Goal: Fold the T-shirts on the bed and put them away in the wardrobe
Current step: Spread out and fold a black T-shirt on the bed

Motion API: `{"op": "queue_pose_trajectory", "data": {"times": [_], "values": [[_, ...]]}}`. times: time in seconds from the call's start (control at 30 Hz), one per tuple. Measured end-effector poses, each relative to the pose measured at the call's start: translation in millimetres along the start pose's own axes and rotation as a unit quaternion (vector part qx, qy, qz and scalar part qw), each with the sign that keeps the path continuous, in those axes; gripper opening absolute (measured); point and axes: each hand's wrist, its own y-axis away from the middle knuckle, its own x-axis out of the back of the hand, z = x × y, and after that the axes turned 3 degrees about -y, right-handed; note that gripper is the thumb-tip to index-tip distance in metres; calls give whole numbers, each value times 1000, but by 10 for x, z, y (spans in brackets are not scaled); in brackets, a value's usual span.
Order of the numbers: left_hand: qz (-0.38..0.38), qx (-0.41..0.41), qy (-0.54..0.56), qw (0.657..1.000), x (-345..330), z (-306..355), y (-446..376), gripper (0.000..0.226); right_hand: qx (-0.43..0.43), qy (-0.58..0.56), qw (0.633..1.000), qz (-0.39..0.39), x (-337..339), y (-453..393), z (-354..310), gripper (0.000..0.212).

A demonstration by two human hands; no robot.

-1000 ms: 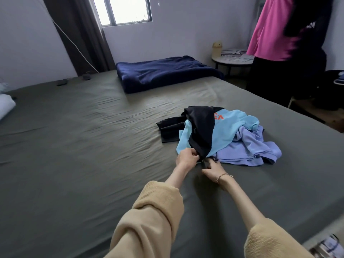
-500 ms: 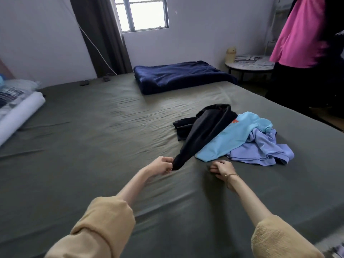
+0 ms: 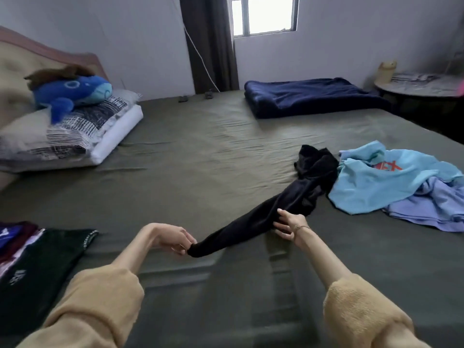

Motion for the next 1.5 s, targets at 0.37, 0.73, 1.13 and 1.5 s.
{"op": "queue_pose_trajectory", "data": {"times": [0.37,0.73,1.13,1.5], "values": [[91,51,87,991,-15,-440,205,36,104,142,983,61,-567,-130,315,40],[352,2,197,915,-73,-230,148,11,81,467,842,-258,-1128,608,542,30],[340,-86,64,934,-470,617,-397,27,120,466,873,82,-175,174,45,26],[360,-259,414,795,5,1205,190,29,165,260,946,-100,-540,554,61,51]]}}
